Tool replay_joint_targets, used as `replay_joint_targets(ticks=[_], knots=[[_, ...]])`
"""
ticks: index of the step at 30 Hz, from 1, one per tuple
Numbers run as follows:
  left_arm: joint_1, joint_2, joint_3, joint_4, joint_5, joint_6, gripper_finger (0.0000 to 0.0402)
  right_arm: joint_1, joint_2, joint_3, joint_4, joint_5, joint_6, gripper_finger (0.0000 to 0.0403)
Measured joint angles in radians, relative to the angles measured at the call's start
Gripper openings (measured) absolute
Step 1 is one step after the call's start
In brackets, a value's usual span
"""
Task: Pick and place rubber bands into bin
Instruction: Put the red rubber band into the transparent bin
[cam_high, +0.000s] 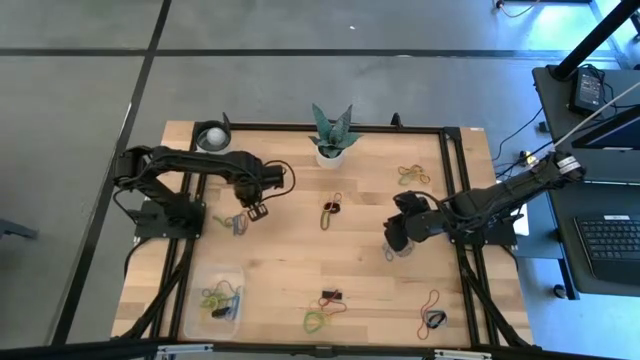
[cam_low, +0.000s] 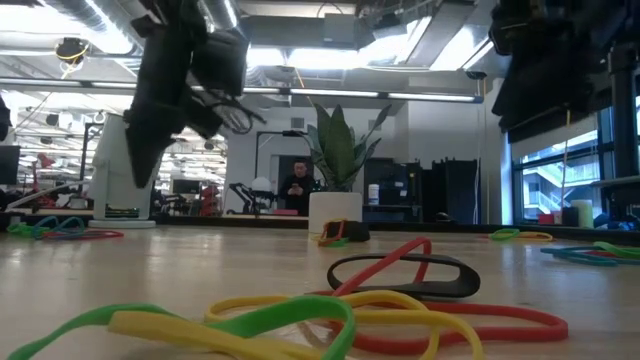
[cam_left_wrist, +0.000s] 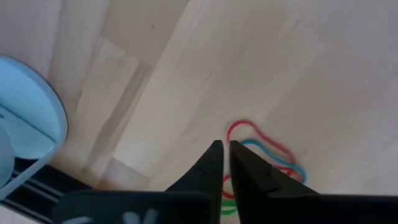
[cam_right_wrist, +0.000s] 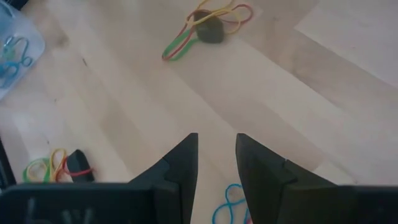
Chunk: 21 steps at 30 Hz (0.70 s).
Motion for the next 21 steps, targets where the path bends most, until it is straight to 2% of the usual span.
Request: replay_joint_targets(ticks=[11, 15, 21], knots=[[0.022, 0.000, -0.089, 0.055, 0.003, 0.001, 0.0121, -0.038, 0.000, 0.000, 0.004, -0.003, -0.001, 0.0112], [0.021, 0.001, -0.135, 0.089, 0.026, -0.038, 0.0126, -0.038, 0.000, 0.000, 0.014, -0.003, 0.001, 0.0112], [0.021, 0.001, -0.190, 0.171, 0.045, -0.039, 0.0112, -0.038, 0.000, 0.000, 0.022, -0.004, 0.000, 0.0112]])
